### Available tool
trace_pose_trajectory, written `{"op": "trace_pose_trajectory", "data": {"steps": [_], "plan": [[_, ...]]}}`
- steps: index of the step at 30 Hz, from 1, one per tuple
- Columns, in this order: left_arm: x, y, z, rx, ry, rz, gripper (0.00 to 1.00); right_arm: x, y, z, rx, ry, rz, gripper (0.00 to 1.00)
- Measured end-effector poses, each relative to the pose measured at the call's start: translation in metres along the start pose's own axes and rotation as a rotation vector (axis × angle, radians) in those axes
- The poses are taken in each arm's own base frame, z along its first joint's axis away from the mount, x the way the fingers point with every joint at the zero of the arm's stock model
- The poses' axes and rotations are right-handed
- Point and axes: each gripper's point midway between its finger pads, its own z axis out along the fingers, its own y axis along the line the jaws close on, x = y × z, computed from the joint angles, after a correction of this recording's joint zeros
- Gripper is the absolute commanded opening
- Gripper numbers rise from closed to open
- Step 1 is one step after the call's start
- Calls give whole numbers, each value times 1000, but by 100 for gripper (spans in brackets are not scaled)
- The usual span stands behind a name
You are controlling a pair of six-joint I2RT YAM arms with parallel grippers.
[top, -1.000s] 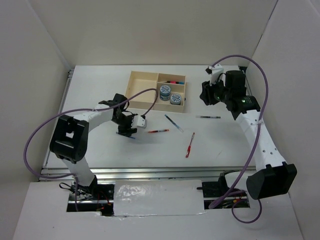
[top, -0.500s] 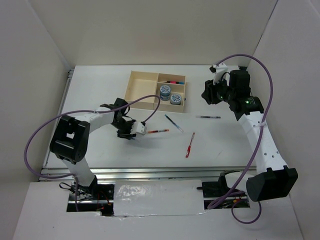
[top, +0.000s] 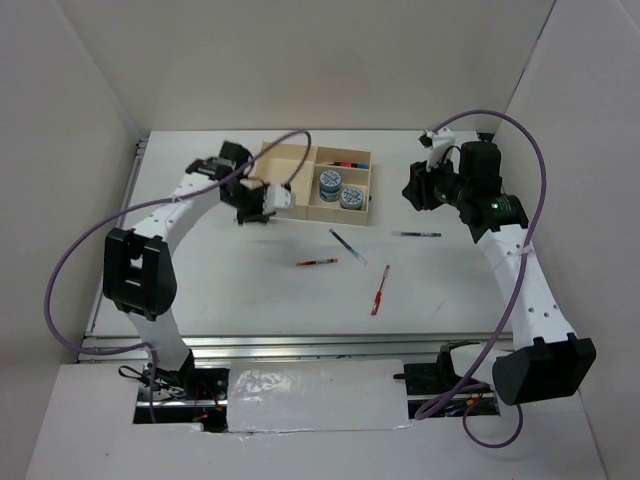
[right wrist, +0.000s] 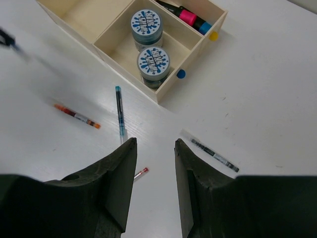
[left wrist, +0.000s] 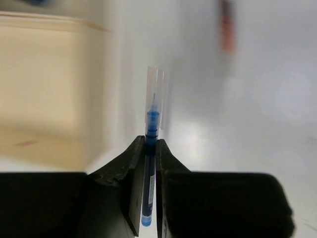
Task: Sort the stationery into containers
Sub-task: Pick up the pen from the center of the board, then place the pen in the storage box.
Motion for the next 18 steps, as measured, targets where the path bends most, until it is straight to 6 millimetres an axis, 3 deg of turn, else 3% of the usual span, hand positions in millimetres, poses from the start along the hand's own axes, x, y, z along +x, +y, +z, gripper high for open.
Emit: {"op": "trace_pose_trajectory", "data": {"steps": [3, 6, 8, 10, 13, 18], "plan": [[-49, 89, -71, -258, -108, 53, 0, 1, 0, 0, -5, 1, 3, 43], [-77, 145, -124, -448, -170, 107, 0, 3, 0, 2, -11, 0, 9, 43], [-84, 167, -134, -505, -195, 123, 0, 8, -1, 3, -11, 8, 17, 43], [-84, 183, -122, -511, -216, 121, 0, 14, -1, 5, -11, 19, 25, 43], [-68, 197, -80, -470, -218, 85, 0, 20, -3, 6, -9, 30, 33, 43], [-36, 198, -9, -378, -198, 22, 0, 24, -9, 7, 1, 36, 45, 43]]}}
